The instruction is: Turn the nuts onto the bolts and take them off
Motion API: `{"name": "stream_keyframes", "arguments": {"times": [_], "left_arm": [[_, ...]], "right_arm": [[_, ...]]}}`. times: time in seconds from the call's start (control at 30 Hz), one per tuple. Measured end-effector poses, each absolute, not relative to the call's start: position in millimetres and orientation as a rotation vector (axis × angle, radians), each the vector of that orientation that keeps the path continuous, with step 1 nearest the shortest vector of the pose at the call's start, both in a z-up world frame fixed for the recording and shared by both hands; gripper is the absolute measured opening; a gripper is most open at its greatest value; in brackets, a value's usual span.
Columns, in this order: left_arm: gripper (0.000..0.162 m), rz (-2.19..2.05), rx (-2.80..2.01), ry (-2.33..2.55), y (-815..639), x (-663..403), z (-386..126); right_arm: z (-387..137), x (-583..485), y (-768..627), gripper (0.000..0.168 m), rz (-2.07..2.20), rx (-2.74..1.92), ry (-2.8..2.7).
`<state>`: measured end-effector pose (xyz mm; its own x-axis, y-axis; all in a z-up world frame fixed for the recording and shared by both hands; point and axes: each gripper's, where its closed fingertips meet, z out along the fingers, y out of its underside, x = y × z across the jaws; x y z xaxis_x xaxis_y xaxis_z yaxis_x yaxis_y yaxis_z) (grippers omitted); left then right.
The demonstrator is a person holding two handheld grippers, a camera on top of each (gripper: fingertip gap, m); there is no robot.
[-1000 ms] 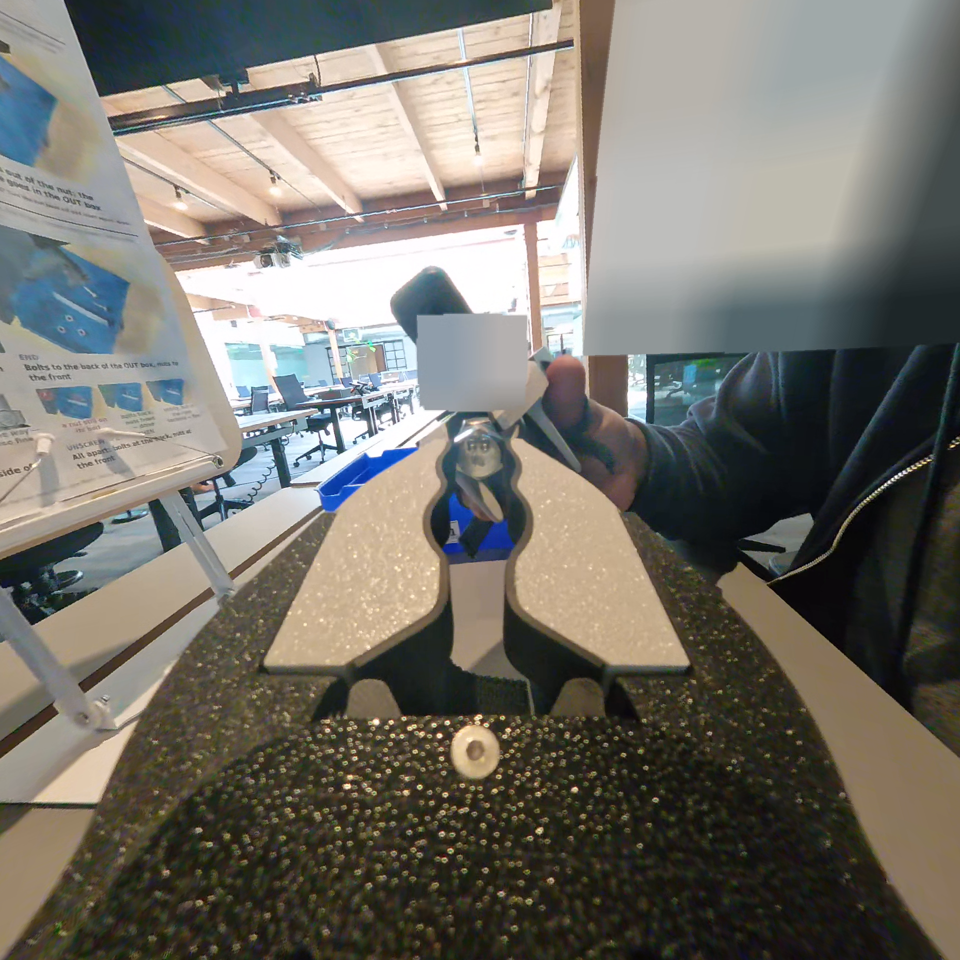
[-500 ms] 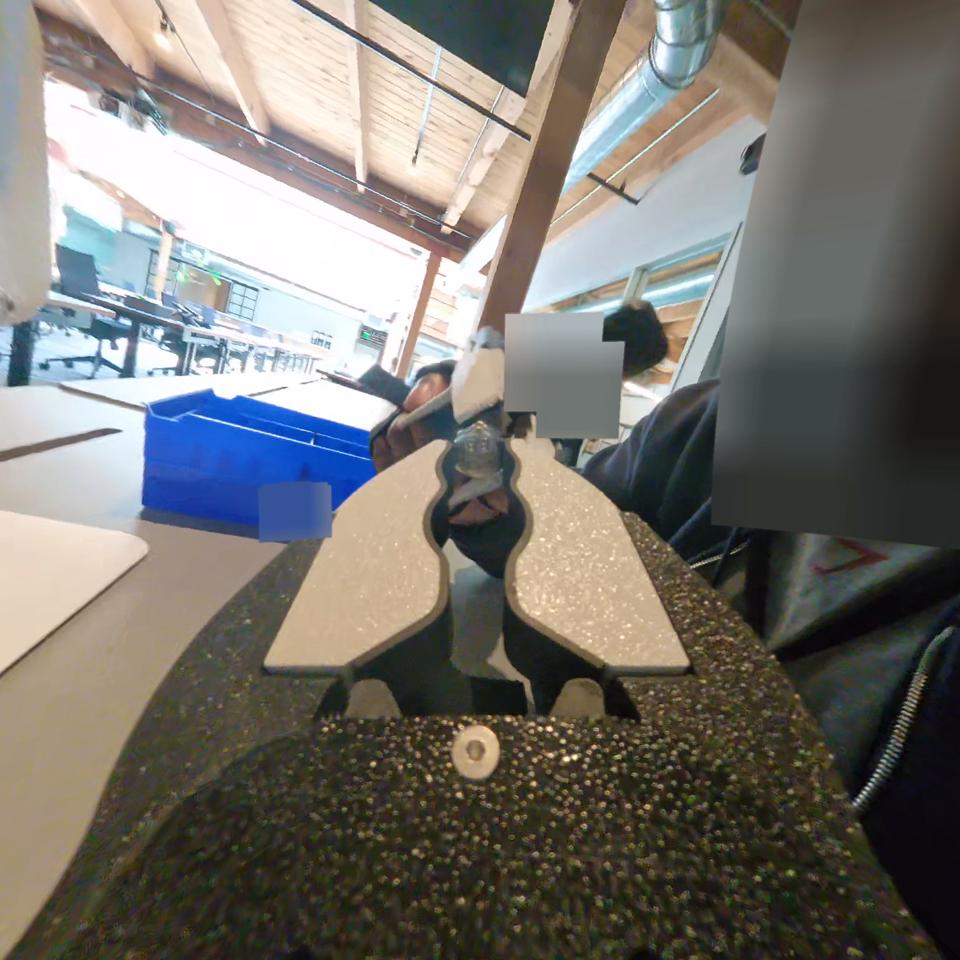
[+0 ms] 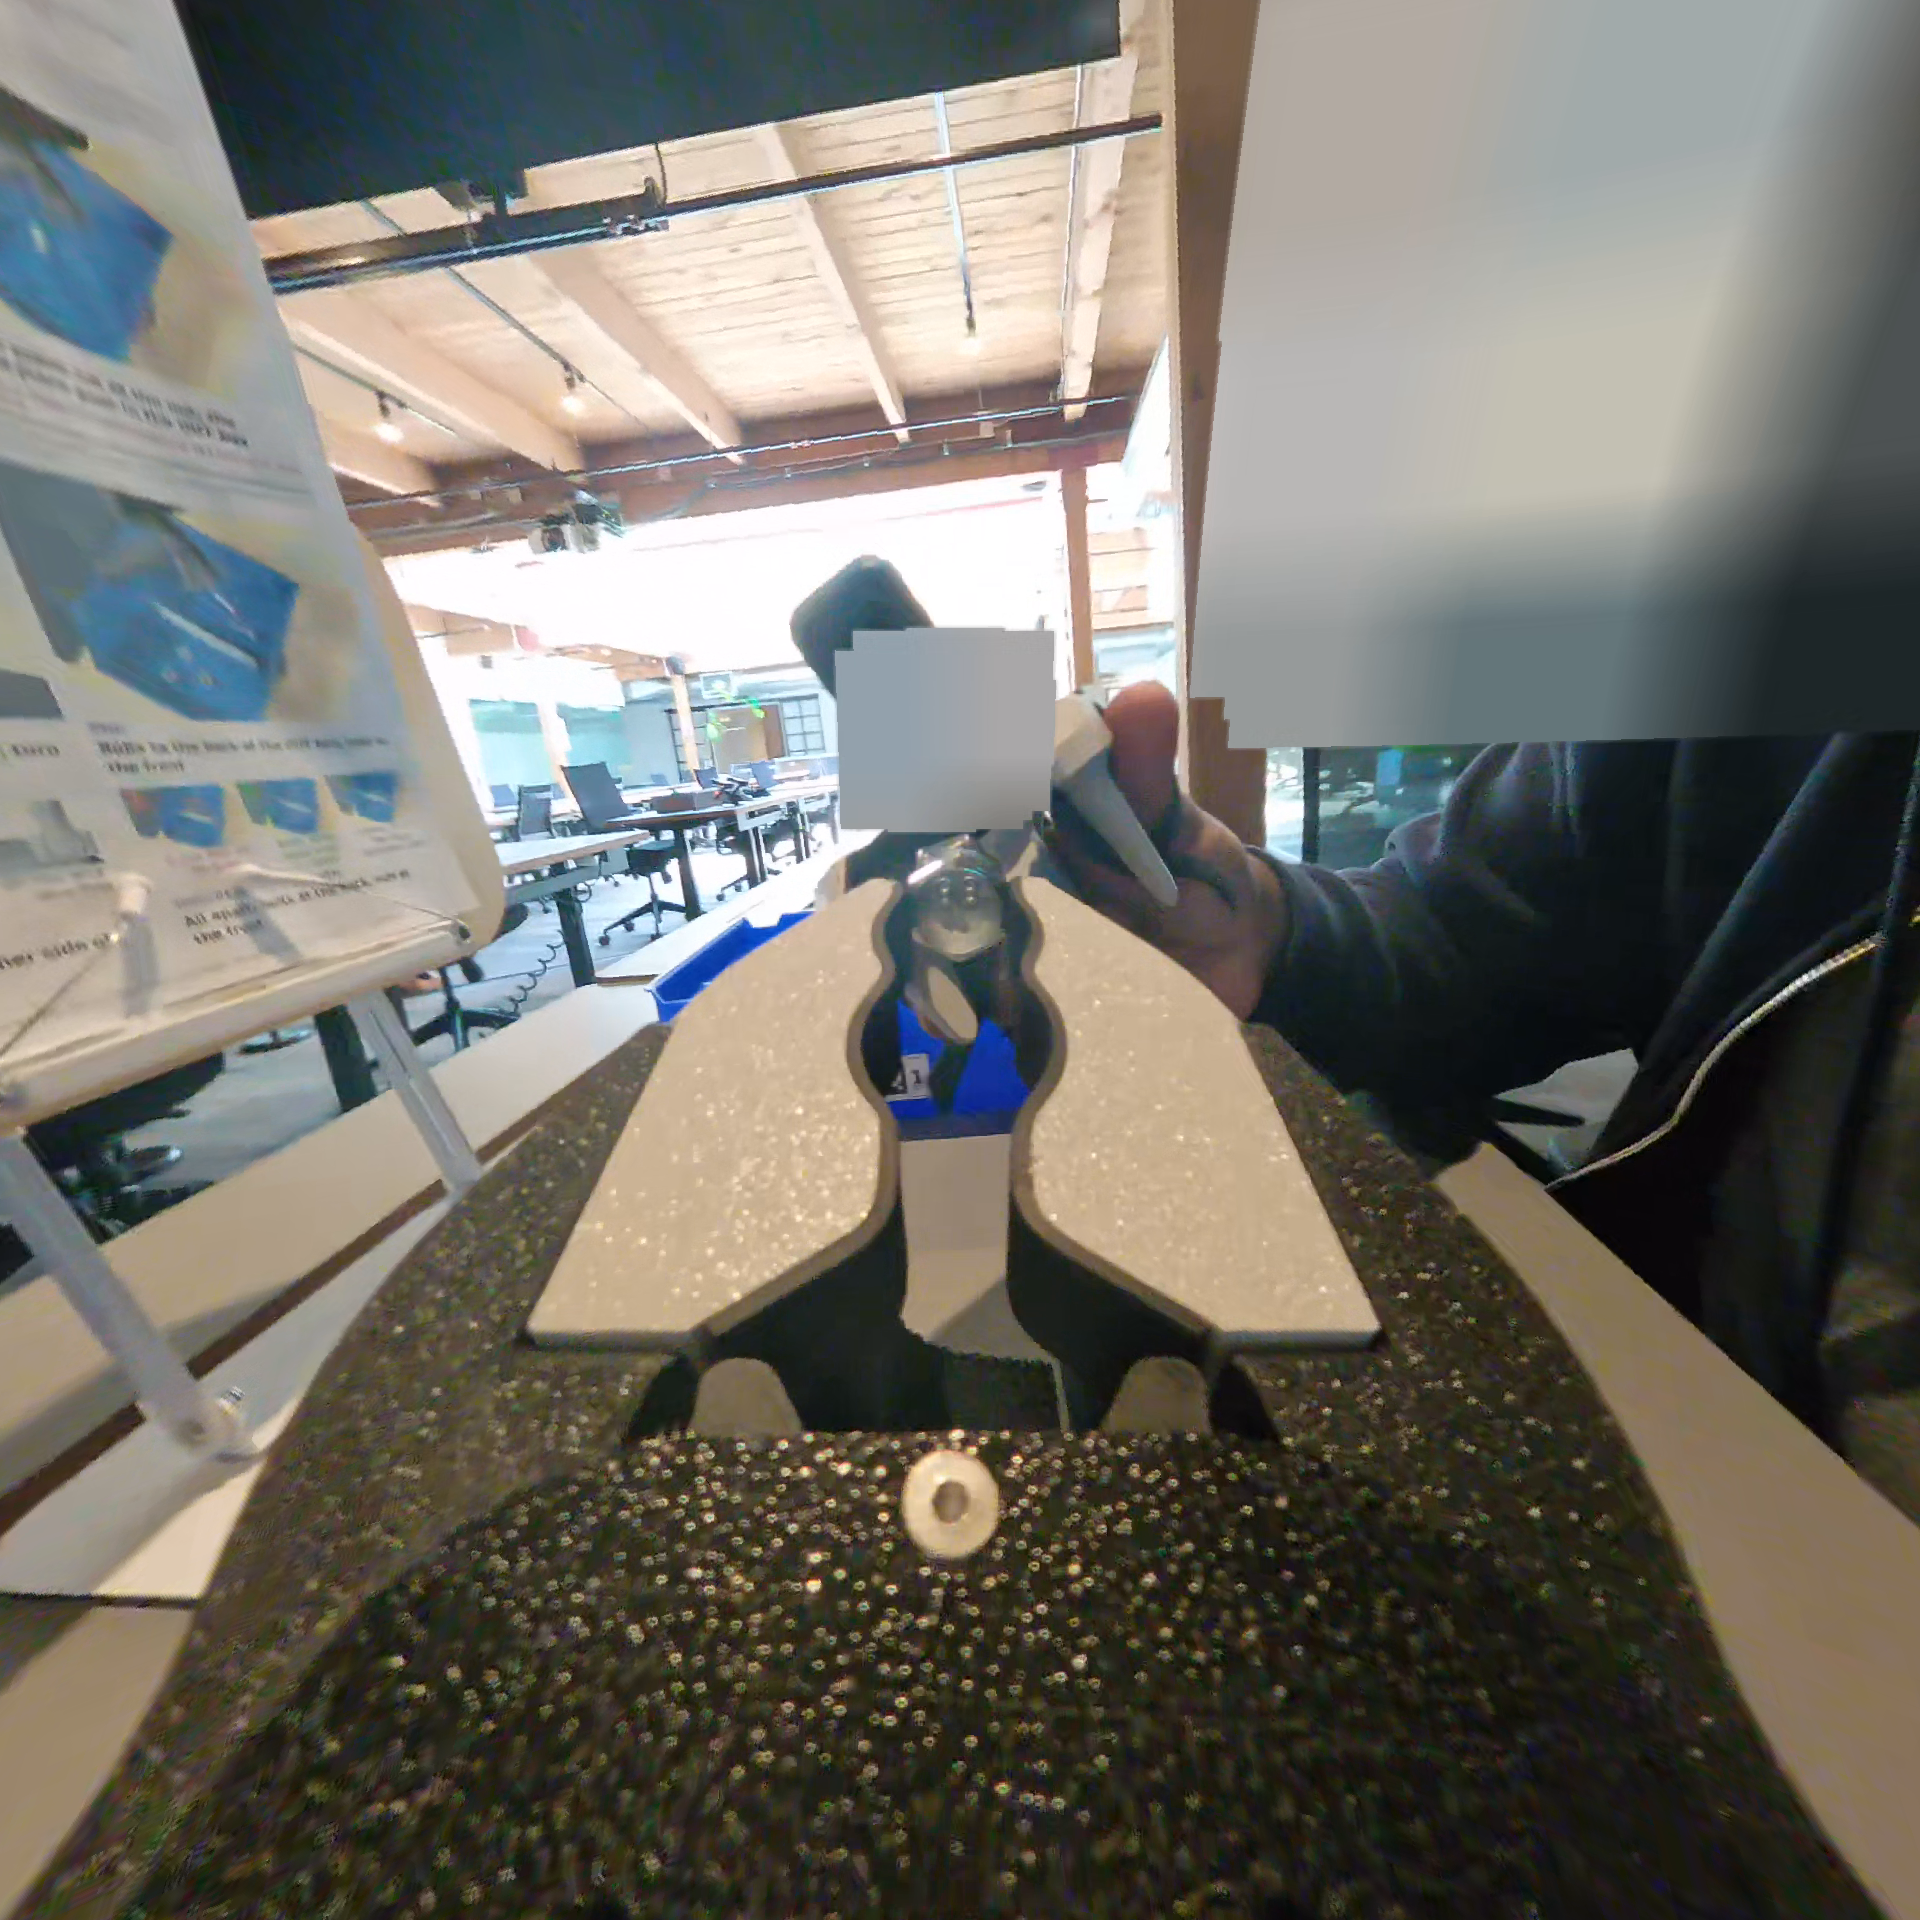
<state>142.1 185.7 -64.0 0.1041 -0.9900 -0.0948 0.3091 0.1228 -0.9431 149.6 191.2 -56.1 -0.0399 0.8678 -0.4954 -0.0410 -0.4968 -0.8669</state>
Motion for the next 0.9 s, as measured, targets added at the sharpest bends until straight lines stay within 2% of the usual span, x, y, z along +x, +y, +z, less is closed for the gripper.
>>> {"name": "stream_keyframes", "arguments": {"times": [0.1,0.17,0.3,0.5,0.6,0.63,0.73,0.9], "left_arm": [[0.016,-1.167,-0.925,0.982,183.2,144.1,-64.5],[0.016,-1.153,-0.932,1.001,182.5,146.6,-66.8],[0.016,-1.211,-0.972,1.0,184.5,148.8,-70.4],[0.016,-1.632,-1.108,0.926,188.2,151.0,-80.8],[0.016,-1.692,-1.133,0.885,192.0,152.9,-85.8],[0.016,-1.671,-1.12,0.888,192.0,152.6,-85.2],[0.016,-1.549,-1.072,0.894,193.0,148.6,-78.2],[0.016,-1.323,-1.009,0.907,195.3,141.9,-70.7]], "right_arm": [[-63.3,145.8,189.4,0.038,1.654,-1.57,-0.893],[-65.1,144.4,186.0,0.018,1.662,-1.566,-0.91],[-67.6,144.9,187.1,0.016,1.492,-1.515,-1.016],[-79.6,147.2,191.6,0.016,0.76,-1.202,-1.375],[-85.9,149.2,195.4,0.017,0.338,-1.019,-1.462],[-84.7,148.4,194.4,0.019,0.343,-1.022,-1.448],[-77.1,146.5,195.5,0.045,0.654,-1.19,-1.334],[-63.7,151.1,199.9,0.044,1.344,-1.448,-1.03]]}}
